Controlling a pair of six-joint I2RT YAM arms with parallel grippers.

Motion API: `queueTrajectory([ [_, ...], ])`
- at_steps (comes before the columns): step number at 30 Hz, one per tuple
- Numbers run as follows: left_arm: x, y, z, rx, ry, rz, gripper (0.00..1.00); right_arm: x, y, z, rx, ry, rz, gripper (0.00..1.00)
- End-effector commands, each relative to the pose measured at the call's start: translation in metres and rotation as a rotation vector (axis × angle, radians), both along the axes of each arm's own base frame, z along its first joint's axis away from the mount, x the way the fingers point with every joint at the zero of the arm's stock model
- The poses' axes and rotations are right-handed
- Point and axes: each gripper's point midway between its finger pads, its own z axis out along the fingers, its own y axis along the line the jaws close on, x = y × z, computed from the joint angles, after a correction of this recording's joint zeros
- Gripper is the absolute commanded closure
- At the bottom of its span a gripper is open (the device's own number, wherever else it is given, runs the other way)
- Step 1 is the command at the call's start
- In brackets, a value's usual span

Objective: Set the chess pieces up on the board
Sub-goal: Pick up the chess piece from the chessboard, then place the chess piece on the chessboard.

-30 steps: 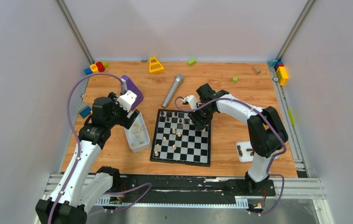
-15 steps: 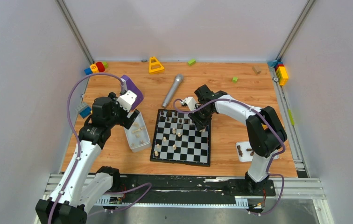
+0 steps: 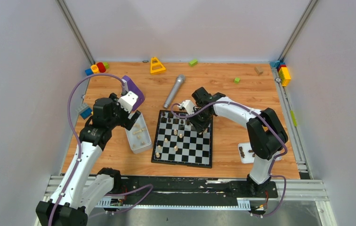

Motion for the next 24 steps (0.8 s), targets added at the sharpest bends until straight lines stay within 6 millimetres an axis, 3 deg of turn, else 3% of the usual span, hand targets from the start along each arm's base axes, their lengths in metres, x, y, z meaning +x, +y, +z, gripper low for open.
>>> queueTrajectory([
  [1,0.003,0.001,0.005,-0.008,-0.023,0.008,0.00,0.000,0.022,0.021,0.050,-0.038,0.060,0.92],
  [15,0.003,0.001,0.005,-0.009,-0.024,0.010,0.00,-0.077,0.029,0.018,0.055,0.022,0.220,0.92],
  [24,0.004,0.002,0.004,-0.005,-0.021,0.016,0.00,-0.098,0.017,0.015,0.057,0.020,0.249,0.91],
])
